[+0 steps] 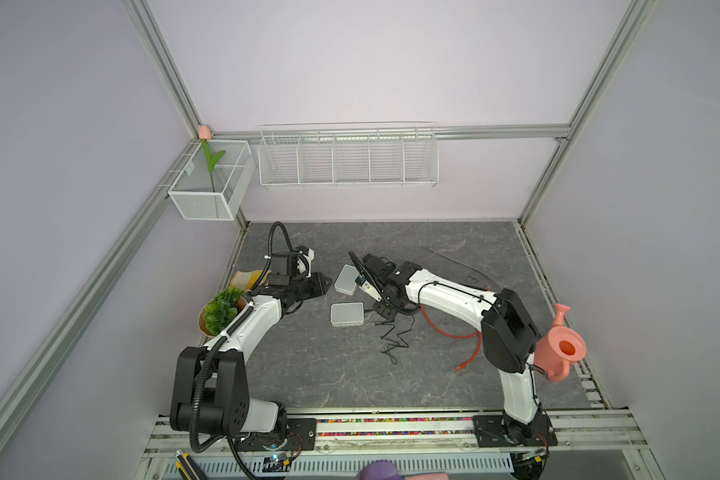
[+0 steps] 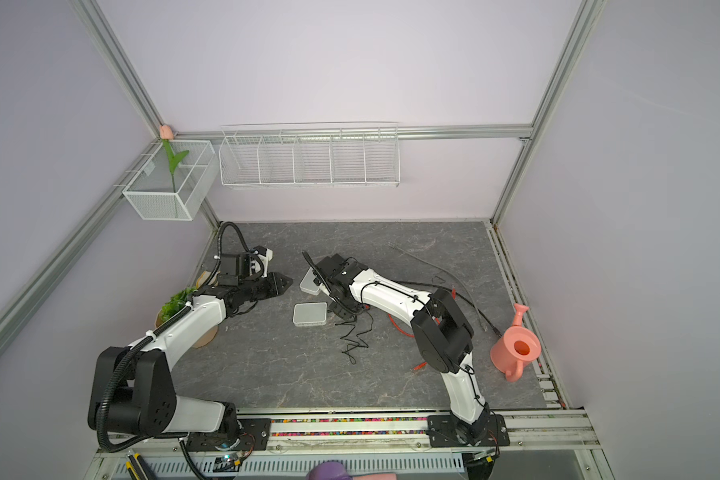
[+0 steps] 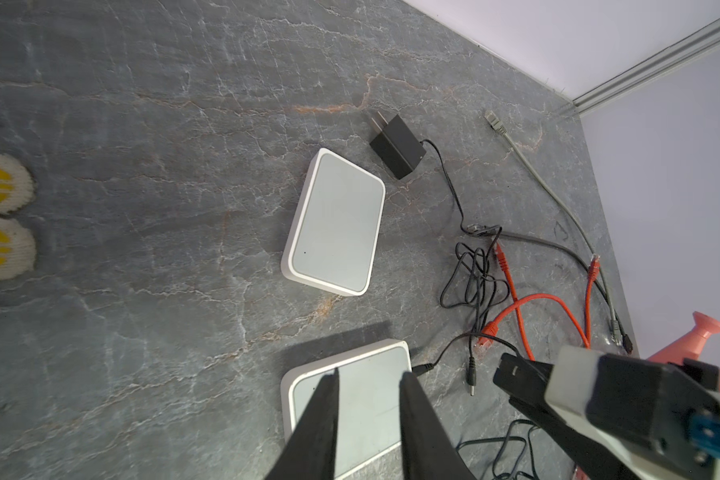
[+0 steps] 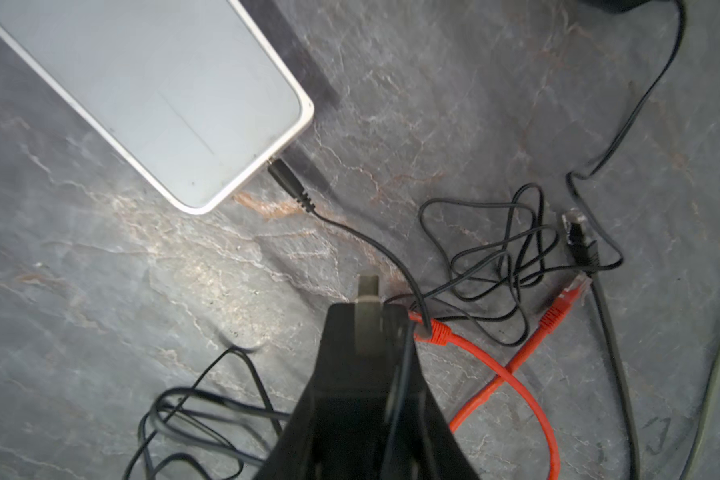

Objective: Insert the plug into the switch port

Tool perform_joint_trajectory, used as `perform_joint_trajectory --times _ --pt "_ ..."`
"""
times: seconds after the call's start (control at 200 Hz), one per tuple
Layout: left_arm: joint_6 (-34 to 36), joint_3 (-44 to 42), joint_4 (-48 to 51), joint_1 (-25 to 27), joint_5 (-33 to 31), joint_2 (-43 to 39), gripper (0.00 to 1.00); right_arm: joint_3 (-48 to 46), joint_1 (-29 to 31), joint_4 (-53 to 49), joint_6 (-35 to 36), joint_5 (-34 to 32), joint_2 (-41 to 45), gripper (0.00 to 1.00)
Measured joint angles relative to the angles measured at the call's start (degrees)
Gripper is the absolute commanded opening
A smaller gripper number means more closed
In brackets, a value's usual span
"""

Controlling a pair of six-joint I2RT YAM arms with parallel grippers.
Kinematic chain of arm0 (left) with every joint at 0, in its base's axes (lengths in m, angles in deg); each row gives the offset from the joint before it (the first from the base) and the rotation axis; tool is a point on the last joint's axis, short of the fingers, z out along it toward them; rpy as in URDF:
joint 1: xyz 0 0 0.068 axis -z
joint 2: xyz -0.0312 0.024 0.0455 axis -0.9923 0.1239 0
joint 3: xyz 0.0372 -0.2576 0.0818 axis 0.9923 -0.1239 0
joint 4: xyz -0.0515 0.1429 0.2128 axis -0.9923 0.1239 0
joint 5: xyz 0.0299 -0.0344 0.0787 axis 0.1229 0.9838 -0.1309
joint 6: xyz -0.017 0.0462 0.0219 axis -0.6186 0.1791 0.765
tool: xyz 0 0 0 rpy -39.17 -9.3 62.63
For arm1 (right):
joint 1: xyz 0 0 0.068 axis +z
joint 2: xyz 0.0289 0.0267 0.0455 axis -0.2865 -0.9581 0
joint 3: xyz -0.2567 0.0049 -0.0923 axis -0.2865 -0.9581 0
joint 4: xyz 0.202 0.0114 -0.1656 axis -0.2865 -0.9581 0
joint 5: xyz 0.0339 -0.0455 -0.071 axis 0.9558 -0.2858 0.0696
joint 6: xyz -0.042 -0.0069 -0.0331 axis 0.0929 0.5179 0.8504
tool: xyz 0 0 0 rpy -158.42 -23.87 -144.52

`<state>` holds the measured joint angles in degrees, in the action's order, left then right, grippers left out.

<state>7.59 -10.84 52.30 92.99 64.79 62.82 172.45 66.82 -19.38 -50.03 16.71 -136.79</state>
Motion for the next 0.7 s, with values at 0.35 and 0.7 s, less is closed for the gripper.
perform_joint_trajectory --times 0.35,0.7 --pt "-1.05 0.00 0.00 0.00 -0.37 -0.87 0.28 4.61 1.49 -1.84 1.70 -1.05 0.02 0.19" --pt "-1.68 0.00 0.00 0.00 -0.46 -2.05 0.28 4.61 2.03 -2.10 2.47 -1.49 0.39 0.20"
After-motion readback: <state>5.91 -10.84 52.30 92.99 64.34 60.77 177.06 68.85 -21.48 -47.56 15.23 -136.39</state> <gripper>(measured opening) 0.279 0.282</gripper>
